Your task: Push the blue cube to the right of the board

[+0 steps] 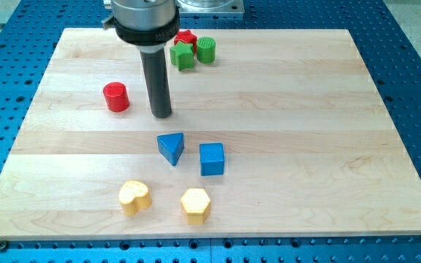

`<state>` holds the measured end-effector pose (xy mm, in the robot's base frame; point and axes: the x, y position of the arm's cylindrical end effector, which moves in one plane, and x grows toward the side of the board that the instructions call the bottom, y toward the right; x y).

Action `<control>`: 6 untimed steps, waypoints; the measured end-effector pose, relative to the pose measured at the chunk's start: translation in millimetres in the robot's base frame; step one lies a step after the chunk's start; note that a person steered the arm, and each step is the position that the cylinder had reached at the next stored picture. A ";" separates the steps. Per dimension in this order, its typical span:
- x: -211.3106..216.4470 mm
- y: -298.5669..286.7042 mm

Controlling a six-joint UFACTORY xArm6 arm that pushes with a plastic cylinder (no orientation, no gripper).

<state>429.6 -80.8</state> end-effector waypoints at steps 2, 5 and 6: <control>68.6 -41.7; 104.1 147.3; 89.5 168.1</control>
